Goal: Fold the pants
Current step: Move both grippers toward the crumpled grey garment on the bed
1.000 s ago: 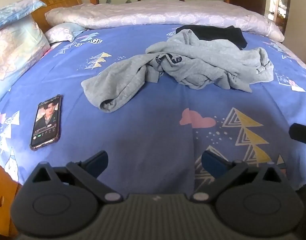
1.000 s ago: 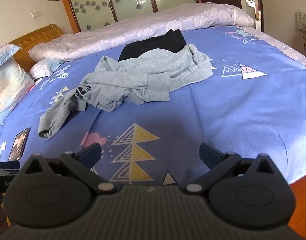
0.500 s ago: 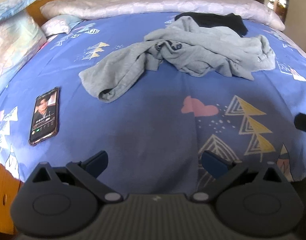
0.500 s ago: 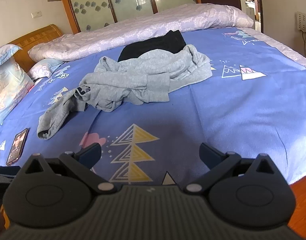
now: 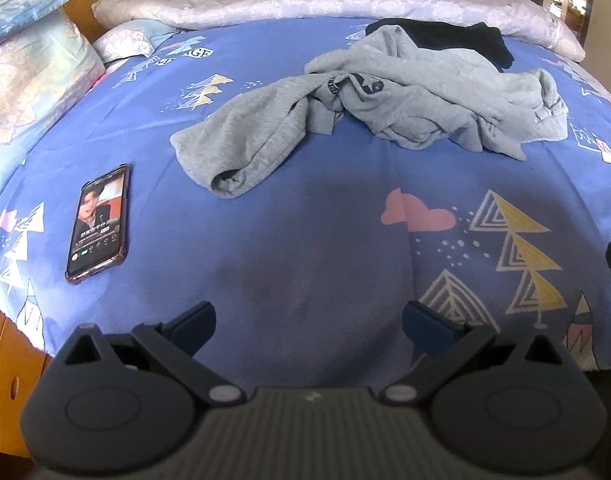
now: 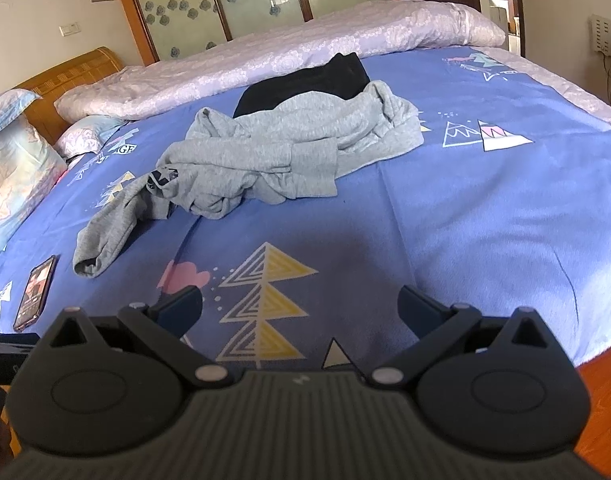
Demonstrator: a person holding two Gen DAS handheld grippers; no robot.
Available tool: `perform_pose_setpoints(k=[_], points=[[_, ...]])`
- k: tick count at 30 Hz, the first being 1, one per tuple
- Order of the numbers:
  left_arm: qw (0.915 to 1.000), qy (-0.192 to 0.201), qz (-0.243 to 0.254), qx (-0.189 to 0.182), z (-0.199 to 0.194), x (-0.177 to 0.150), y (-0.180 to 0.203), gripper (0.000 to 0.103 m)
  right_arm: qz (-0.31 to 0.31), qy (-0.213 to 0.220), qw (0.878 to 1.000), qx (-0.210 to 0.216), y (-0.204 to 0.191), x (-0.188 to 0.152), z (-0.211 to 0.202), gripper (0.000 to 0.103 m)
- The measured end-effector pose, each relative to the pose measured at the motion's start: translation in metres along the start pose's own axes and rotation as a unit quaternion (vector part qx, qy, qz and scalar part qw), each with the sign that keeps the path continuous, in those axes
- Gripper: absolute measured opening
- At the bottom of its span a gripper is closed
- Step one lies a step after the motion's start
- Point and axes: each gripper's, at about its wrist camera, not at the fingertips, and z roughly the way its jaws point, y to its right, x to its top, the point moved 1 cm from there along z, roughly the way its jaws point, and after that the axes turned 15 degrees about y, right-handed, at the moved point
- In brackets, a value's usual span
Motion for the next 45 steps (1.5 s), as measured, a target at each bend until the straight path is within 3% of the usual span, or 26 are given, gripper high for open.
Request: perform_pose_setpoints(k=[9, 34, 45], points=[[0.9995, 0.016, 0.002, 0.026, 0.001, -0.001, -0.006, 0.103, -0.003, -0.003, 1.0, 0.002, 0.001, -0.001, 0.001, 0.103], [0.9991, 0.035, 0.006, 0.022, 0.004, -0.004, -0.006, 0.103, -0.011, 0.0, 1.0, 0.006, 0.0, -0.003, 0.002, 0.103], [0.9994, 0.03, 0.011, 0.016, 0.017, -0.004, -0.01, 0.103, -0.024, -0.012, 1.0, 0.002, -0.004, -0.009, 0.01, 0.092]])
